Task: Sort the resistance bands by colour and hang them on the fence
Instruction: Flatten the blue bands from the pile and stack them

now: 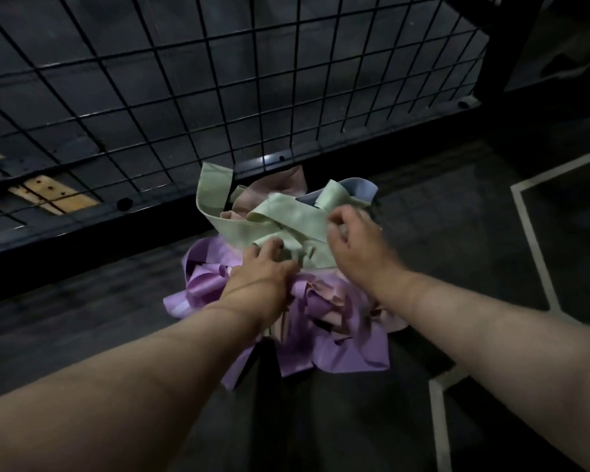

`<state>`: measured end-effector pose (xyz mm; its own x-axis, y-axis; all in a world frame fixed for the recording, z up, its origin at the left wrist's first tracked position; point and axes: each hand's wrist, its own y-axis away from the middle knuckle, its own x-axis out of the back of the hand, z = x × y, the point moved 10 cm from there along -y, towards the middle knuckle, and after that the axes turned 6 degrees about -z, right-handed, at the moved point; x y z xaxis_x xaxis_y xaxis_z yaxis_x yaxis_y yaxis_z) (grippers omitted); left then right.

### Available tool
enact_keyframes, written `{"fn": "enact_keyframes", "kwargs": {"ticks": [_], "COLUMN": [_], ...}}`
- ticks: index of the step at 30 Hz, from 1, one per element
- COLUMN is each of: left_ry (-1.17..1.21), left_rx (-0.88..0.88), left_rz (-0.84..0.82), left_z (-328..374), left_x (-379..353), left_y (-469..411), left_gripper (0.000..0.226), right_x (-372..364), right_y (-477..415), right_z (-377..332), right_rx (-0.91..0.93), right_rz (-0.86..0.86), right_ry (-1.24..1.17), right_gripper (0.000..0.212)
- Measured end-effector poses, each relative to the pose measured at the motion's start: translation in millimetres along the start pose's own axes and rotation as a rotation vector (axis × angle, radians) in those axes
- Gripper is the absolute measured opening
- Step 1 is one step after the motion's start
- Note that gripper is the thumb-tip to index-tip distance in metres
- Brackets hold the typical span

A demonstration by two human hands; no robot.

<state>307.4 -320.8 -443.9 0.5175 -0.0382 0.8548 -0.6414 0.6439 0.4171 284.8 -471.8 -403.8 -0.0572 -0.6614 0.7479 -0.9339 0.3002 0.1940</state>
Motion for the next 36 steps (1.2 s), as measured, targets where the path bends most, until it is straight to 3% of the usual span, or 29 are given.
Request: {"fn": "enact_keyframes", "kwargs": {"ticks": [2, 6, 8, 11, 14, 17, 19, 22, 25, 28, 30, 32, 34, 36], "left_ry": [0.026, 0.053, 0.071, 0.186, 0.285, 0.210, 0.133, 0.097, 0.115, 0.212, 0.248, 0.341, 0.497, 0.600], "left_rx": [-0.023, -0.017, -0.019, 0.041, 0.079, 0.084, 0.079, 0.094, 0.086, 0.112, 0.085, 0.047, 0.050, 0.084], "left_rz": [0.059, 0.090, 0.136, 0.193, 0.215, 0.058, -0.037, -0.080, -0.058, 0.019, 0.116, 0.195, 0.268, 0.290], "left_z": [1.7, 0.3, -1.2, -14.2, -21.4, -14.4, -7.5, -5.0, -3.4, -6.4, -5.4, -5.8, -11.0, -16.5], "left_x": [5.8, 15.8, 24.9, 32.7, 34.3, 17.7, 6.8, 2.7, 4.0, 13.5, 29.1, 43.6, 52.2, 52.5], "left_y": [7.7, 16.2, 20.8, 24.3, 20.6, 10.3, 6.4, 4.6, 6.8, 12.2, 18.1, 23.5, 26.1, 23.6], "left_gripper": [0.034, 0.033, 0.038, 0.044, 0.046, 0.074, 0.080, 0.072, 0.088, 0.099, 0.090, 0.086, 0.076, 0.066], "right_x": [-3.1, -37.4, -43.3, -42.5, -40.0, -26.8, -19.0, -26.4, -36.3, -30.4, -10.5, 7.2, 7.4, -7.1], "right_y": [-27.9, -49.6, -49.6, -46.2, -40.5, -41.6, -48.3, -52.9, -54.8, -64.8, -72.4, -72.4, -71.8, -65.1], "right_z": [-2.7, -7.2, -1.8, -6.1, -6.7, 1.6, -1.7, -10.9, -9.7, -4.7, 7.5, 19.2, 20.7, 19.1], "right_rx": [0.008, 0.080, 0.013, 0.042, 0.071, -0.037, -0.020, 0.011, -0.018, -0.074, -0.233, -0.302, -0.244, -0.210], "right_rz": [-0.060, -0.390, -0.422, -0.333, -0.391, -0.461, -0.441, -0.537, -0.656, -0.549, -0.321, -0.127, -0.135, -0.286], "right_ry": [0.253, 0.574, 0.645, 0.762, 0.705, 0.487, 0.383, 0.439, 0.490, 0.272, -0.068, -0.221, -0.089, 0.112], "right_gripper": [0.050, 0.087, 0.088, 0.063, 0.048, 0.034, 0.038, 0.035, 0.037, 0.055, 0.071, 0.060, 0.034, 0.055]}}
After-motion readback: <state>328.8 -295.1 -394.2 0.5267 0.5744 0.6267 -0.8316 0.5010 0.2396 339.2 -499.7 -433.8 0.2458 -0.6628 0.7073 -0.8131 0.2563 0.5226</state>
